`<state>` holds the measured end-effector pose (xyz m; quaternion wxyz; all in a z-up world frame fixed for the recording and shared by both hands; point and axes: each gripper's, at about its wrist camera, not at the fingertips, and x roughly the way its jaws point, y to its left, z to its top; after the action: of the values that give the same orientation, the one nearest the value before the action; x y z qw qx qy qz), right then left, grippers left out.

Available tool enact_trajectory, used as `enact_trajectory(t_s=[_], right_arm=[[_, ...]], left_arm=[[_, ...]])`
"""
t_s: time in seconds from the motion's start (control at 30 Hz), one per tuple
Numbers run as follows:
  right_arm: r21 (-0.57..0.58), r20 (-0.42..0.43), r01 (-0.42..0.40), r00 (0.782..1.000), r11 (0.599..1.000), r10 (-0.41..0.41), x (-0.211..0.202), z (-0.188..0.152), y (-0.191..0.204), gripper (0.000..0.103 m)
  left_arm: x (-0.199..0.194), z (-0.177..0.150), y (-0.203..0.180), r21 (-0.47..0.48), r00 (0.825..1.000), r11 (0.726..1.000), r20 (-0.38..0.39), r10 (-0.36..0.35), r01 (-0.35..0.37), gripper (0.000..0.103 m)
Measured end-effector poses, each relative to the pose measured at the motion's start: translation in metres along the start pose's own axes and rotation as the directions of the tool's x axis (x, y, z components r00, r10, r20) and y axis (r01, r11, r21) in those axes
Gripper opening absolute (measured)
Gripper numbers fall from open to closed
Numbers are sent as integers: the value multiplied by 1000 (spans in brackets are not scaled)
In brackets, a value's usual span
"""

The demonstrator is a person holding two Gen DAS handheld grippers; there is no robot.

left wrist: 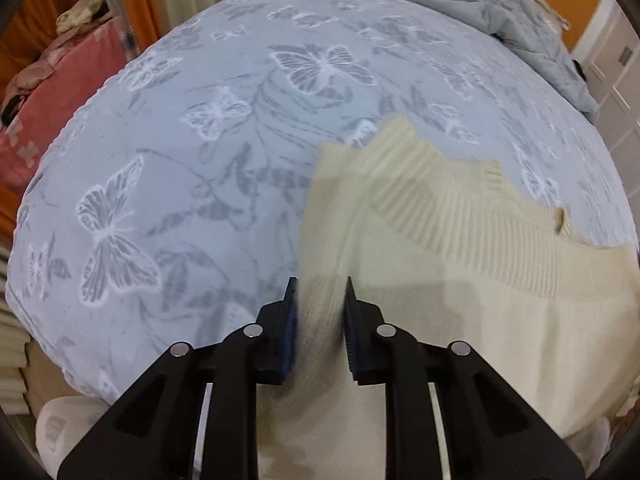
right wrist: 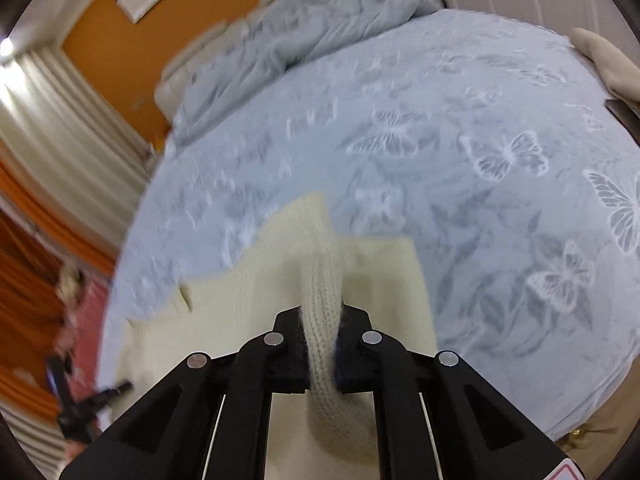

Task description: Fold small clothes

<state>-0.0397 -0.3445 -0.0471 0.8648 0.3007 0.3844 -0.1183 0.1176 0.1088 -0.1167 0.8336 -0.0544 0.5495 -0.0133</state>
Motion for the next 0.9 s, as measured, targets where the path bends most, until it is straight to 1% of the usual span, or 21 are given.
enact_trajectory(t_s=[0.03,0.07,0.1,0.13,0.17,0.2,0.23,0.27,0.3,0.33,0.37,0.4,0.43,0.47,0.5,0.57,0.63,0.7,0.77,0.83,0.9], right_arm=[[16,-44,50,998,999,-50,13,-1,-9,7],[29,-173,127,978,991,-120,41,-8,-25,7],[26,-268,175,950,984,-162,61,-16,-34,8],[23,-292,183,941,983,-168,69,-21,-39,8],[15,-262,179,950,984,-169,64,-22,-38,10],[17,-233,180,957,983,-171,55,-18,-34,16],[33,-190,182,967,983,-173,43,-15,-30,20],[32,-139,186,974,982,-180,29,-12,-24,20],[15,-96,186,978,982,-184,18,-11,-18,21],[-10,-51,185,981,983,-185,7,-10,-8,25],[-47,-4,160,987,986,-161,-4,-10,7,29],[-69,1,129,992,989,-129,-6,-11,18,33],[-100,-11,80,997,992,-82,-4,-12,33,33],[-146,-56,17,998,989,-26,6,-18,54,33],[-174,-90,-21,996,984,5,16,-24,69,33],[-247,-175,-95,983,964,52,45,-41,102,33],[-316,-218,-106,975,943,36,70,-57,128,33],[-372,-263,-104,965,922,3,99,-69,146,33],[-395,-307,-97,951,914,-32,127,-76,156,30],[-395,-297,-88,954,915,-37,135,-76,155,28],[-387,-296,-82,954,918,-40,146,-69,157,31]], left_arm=[[7,3,2,-5,1000,1000,-24,11,-11,20],[13,3,3,-7,999,1000,-46,18,-18,20],[21,3,3,-13,997,1000,-68,23,-23,20],[24,5,2,-9,997,1000,-73,28,-29,22],[25,6,0,-1,997,999,-70,42,-43,22],[21,8,-2,7,996,999,-67,51,-50,23],[17,9,-1,1,997,999,-62,44,-44,24],[6,10,1,-17,999,999,-41,29,-30,24],[-2,11,3,-29,1000,999,-20,19,-19,24],[-17,11,4,-45,1000,999,24,-2,3,24],[-28,12,3,-46,998,999,61,-11,14,26],[-38,14,-4,-36,996,999,90,-26,30,31],[-40,17,-11,-26,994,999,96,-42,45,38],[-40,18,-21,-13,994,998,94,-60,61,39],[-36,18,-34,12,994,997,80,-77,76,39],[-23,16,-51,44,996,997,51,-71,69,40],[-1,11,-64,60,998,996,1,-67,67,41],[20,10,-64,50,997,997,-45,-64,67,41],[26,10,-64,69,999,996,-8,-52,53,43],[32,18,-67,100,999,994,-6,-34,34,44],[39,27,-69,107,1000,994,-9,-21,22,46]])
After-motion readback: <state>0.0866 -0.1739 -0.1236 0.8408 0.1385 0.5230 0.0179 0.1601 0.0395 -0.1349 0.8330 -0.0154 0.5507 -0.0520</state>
